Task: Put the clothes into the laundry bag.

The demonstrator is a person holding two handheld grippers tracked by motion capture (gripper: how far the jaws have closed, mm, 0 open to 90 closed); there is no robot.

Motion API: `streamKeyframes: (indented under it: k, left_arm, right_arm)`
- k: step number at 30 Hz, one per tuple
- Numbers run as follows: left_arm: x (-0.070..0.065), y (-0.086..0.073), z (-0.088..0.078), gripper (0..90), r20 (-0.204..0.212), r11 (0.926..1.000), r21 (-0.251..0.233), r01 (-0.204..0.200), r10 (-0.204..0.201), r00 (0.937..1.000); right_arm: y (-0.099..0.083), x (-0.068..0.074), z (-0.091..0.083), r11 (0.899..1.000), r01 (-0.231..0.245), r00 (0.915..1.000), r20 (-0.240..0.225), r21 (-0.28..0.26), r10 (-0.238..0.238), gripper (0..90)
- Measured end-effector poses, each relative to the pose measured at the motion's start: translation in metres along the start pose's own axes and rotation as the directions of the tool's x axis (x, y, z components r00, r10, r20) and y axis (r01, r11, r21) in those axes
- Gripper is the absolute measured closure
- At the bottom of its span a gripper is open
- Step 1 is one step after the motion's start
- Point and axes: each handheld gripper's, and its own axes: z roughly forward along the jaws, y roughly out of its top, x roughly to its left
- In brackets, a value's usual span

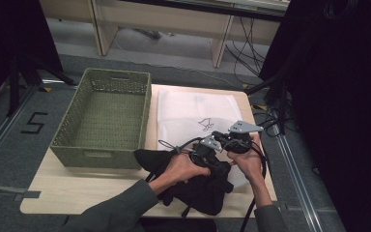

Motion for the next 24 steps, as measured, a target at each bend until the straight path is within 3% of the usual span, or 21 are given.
streamKeyframes:
  k: [2, 5, 8, 9, 12, 13, 15, 16, 19, 20, 24]
  left_arm:
    - [-0.002, 0.003, -0.010, 69.8, -0.002, 0.9999, -0.008, 0.006, -0.006, 1.0000]
    - [0.000, 0.009, -0.034, 54.3, -0.038, 0.9995, -0.031, 0.002, -0.004, 0.9993]
    - [0.008, 0.013, -0.059, 48.9, -0.086, 0.9973, -0.074, 0.000, -0.006, 0.9963]
    - [0.014, 0.014, -0.069, 48.0, -0.121, 0.9958, -0.092, -0.007, -0.004, 0.9927]
    - [0.031, 0.015, -0.084, 48.3, -0.224, 0.9961, -0.085, -0.023, 0.004, 0.9746]
    - [0.038, 0.015, -0.086, 48.9, -0.250, 0.9968, -0.075, -0.028, 0.009, 0.9683]
    - [0.054, 0.013, -0.088, 49.4, -0.300, 0.9978, -0.062, -0.025, 0.005, 0.9539]
    - [0.058, 0.012, -0.087, 50.1, -0.307, 0.9982, -0.056, -0.021, 0.003, 0.9518]
    - [0.073, 0.009, -0.079, 49.5, -0.305, 0.9990, -0.044, -0.009, -0.005, 0.9524]
    - [0.076, 0.008, -0.076, 49.6, -0.306, 0.9992, -0.041, -0.003, -0.009, 0.9519]
    - [0.084, 0.005, -0.059, 48.0, -0.289, 0.9992, -0.040, 0.006, -0.017, 0.9572]
  right_arm:
    - [0.001, -0.001, -0.002, 1.000, 0.002, 0.9999, -0.013, 0.026, -0.001, 87.4]
    - [0.001, 0.000, 0.000, 1.000, 0.008, 1.0000, 0.004, 0.000, -0.008, 87.4]
    - [0.002, 0.001, -0.001, 1.000, 0.002, 1.0000, -0.002, 0.019, -0.002, 87.4]
    - [0.002, 0.000, -0.001, 1.000, 0.014, 0.9999, 0.002, 0.006, -0.014, 87.4]
    - [0.004, 0.004, -0.001, 1.000, 0.009, 0.9999, 0.011, 0.018, -0.009, 87.4]
    - [0.005, 0.003, 0.000, 1.000, 0.029, 0.9995, 0.014, 0.005, -0.029, 87.4]
    - [0.008, 0.005, 0.000, 0.999, 0.042, 0.9989, 0.019, 0.015, -0.043, 87.4]
    - [0.010, 0.006, 0.000, 0.999, 0.049, 0.9984, 0.028, 0.011, -0.049, 87.5]
    - [0.015, 0.009, -0.001, 0.997, 0.069, 0.9974, 0.020, 0.031, -0.070, 87.5]
    - [0.016, 0.010, 0.001, 0.997, 0.078, 0.9966, 0.027, 0.015, -0.078, 87.5]
    - [0.021, 0.012, 0.000, 0.997, 0.075, 0.9966, 0.035, 0.017, -0.075, 87.6]
